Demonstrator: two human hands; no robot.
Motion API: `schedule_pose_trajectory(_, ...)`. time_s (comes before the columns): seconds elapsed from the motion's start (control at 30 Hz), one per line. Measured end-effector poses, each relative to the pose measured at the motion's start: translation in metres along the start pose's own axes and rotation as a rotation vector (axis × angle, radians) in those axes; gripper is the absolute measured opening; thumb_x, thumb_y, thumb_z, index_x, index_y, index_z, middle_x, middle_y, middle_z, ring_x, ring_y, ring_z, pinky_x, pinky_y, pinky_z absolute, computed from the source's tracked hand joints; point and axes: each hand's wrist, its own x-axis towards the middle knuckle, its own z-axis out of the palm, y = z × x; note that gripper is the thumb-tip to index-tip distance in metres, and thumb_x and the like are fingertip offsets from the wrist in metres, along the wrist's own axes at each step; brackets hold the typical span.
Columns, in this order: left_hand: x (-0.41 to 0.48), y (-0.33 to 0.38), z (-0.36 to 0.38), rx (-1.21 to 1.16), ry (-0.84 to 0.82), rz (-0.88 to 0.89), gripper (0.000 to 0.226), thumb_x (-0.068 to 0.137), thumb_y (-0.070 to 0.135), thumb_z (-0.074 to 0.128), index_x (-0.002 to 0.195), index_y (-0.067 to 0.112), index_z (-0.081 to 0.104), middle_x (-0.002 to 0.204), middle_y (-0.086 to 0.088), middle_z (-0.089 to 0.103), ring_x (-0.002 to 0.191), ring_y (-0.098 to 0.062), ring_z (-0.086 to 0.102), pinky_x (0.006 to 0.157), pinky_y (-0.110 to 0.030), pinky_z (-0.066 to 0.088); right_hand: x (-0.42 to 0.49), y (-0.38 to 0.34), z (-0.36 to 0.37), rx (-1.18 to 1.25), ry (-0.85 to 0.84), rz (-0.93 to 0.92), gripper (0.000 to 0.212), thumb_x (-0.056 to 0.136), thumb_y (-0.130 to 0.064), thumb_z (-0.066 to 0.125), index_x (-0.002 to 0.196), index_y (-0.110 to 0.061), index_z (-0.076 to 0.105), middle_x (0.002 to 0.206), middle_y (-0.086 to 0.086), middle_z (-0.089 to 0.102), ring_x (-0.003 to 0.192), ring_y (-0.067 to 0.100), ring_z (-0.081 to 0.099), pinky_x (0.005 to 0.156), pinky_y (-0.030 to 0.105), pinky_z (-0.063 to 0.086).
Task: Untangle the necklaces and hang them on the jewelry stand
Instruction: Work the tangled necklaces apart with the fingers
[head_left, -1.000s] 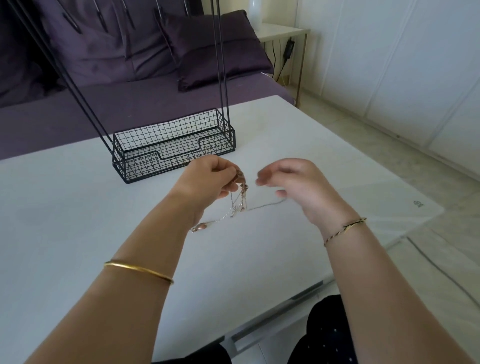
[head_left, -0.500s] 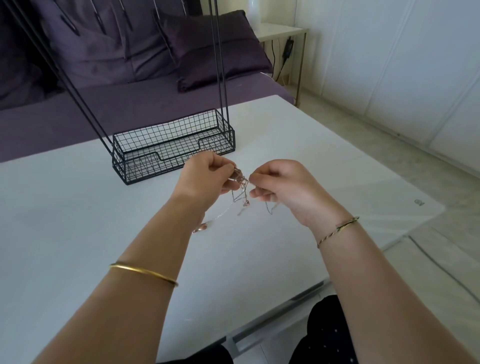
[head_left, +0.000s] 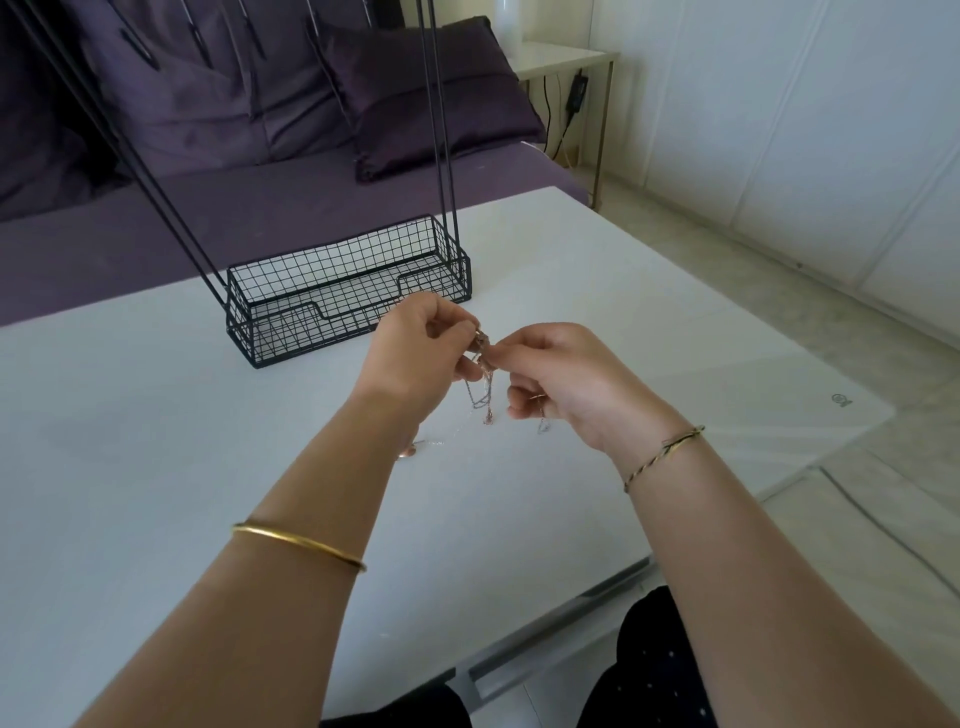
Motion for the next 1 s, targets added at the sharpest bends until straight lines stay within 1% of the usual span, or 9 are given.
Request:
schedule_pose_trajectory(0.13, 0.002, -0.002, 0.000, -0.023, 0.034, -0.034, 0.014, 0.095, 0.004, 0.049, 0.087, 0.011, 0.057, 0.077, -0.001, 0.065, 0.044, 0.000, 0.055, 0.061, -0.019, 0.053, 0.000, -0.003, -0.005, 0.023, 0.004, 0.040, 0.013, 0.083, -0.006, 0.064, 0.074, -0.013, 0.059, 0.064, 0.000, 0.052, 0.051, 0.012, 0.056, 0.054, 0.024, 0.050)
schedule_pose_trajectory(0.23, 0.003, -0.002, 0.002, -0.016, 0.023, -0.037, 0.013, 0.095, 0.004, 0.049, 0.089, 0.010, 0.058, 0.077, -0.001, 0.064, 0.048, -0.003, 0.054, 0.070, -0.028, 0.055, 0.001, -0.004, -0.008, 0.078, -0.004, 0.081, 0.016, 0.082, -0.003, 0.061, 0.071, -0.012, 0.056, 0.071, 0.002, 0.055, 0.053, 0.013, 0.057, 0.053, 0.023, 0.050)
schedule_pose_trajectory(0.33, 0.003, -0.001, 0.005, -0.023, 0.012, -0.037, 0.015, 0.095, 0.004, 0.048, 0.086, 0.011, 0.057, 0.078, -0.001, 0.067, 0.052, -0.010, 0.049, 0.075, -0.036, 0.051, 0.002, -0.005, -0.008, 0.173, -0.008, 0.123, 0.016, 0.081, -0.002, 0.056, 0.067, -0.010, 0.056, 0.072, 0.006, 0.060, 0.056, 0.016, 0.059, 0.061, 0.027, 0.051)
schedule_pose_trajectory(0.5, 0.003, 0.000, 0.007, -0.043, 0.003, -0.042, 0.014, 0.095, 0.006, 0.049, 0.086, 0.014, 0.057, 0.078, 0.000, 0.067, 0.051, -0.009, 0.044, 0.073, -0.033, 0.048, 0.002, -0.006, -0.008, 0.312, 0.029, 0.175, 0.017, 0.080, -0.002, 0.053, 0.065, -0.008, 0.056, 0.076, 0.010, 0.061, 0.067, 0.021, 0.059, 0.071, 0.032, 0.049)
schedule_pose_trajectory(0.57, 0.003, 0.000, 0.007, -0.037, -0.010, -0.038, 0.013, 0.095, 0.008, 0.051, 0.088, 0.015, 0.059, 0.079, 0.001, 0.067, 0.050, -0.004, 0.046, 0.072, -0.031, 0.048, 0.001, -0.007, -0.008, 0.370, 0.041, 0.184, 0.017, 0.081, -0.002, 0.051, 0.066, -0.007, 0.056, 0.081, 0.012, 0.064, 0.066, 0.022, 0.060, 0.068, 0.031, 0.050)
schedule_pose_trajectory(0.63, 0.002, 0.001, 0.006, -0.053, -0.029, -0.042, 0.012, 0.094, 0.008, 0.052, 0.088, 0.015, 0.059, 0.079, 0.000, 0.067, 0.046, -0.001, 0.045, 0.069, -0.029, 0.047, 0.000, -0.008, -0.008, 0.400, 0.011, 0.185, 0.016, 0.083, -0.002, 0.046, 0.070, -0.006, 0.055, 0.082, 0.013, 0.067, 0.059, 0.020, 0.059, 0.058, 0.028, 0.049)
schedule_pose_trajectory(0.77, 0.002, 0.001, 0.004, -0.124, -0.032, -0.083, 0.010, 0.095, 0.008, 0.053, 0.088, 0.014, 0.059, 0.079, -0.002, 0.064, 0.045, -0.002, 0.044, 0.066, -0.026, 0.046, -0.002, -0.012, -0.005, 0.313, -0.084, 0.175, 0.019, 0.088, -0.006, 0.041, 0.076, -0.006, 0.055, 0.072, 0.011, 0.069, 0.049, 0.014, 0.053, 0.050, 0.024, 0.042)
schedule_pose_trajectory(0.87, 0.002, -0.001, 0.004, -0.153, -0.060, -0.113, 0.008, 0.095, 0.007, 0.054, 0.091, 0.011, 0.059, 0.078, -0.003, 0.062, 0.048, -0.005, 0.044, 0.069, -0.027, 0.052, -0.001, -0.011, -0.004, 0.186, -0.071, 0.118, 0.013, 0.089, -0.008, 0.050, 0.080, -0.006, 0.059, 0.066, 0.008, 0.062, 0.048, 0.012, 0.044, 0.048, 0.022, 0.035)
schedule_pose_trajectory(1.0, 0.000, -0.004, 0.007, -0.153, -0.092, -0.146, 0.006, 0.095, 0.009, 0.053, 0.094, 0.011, 0.059, 0.078, -0.003, 0.056, 0.060, -0.010, 0.043, 0.075, -0.037, 0.059, -0.002, -0.005, -0.001, 0.023, -0.036, 0.027, 0.010, 0.088, -0.007, 0.062, 0.078, -0.008, 0.064, 0.063, 0.004, 0.057, 0.049, 0.011, 0.040, 0.047, 0.021, 0.032)
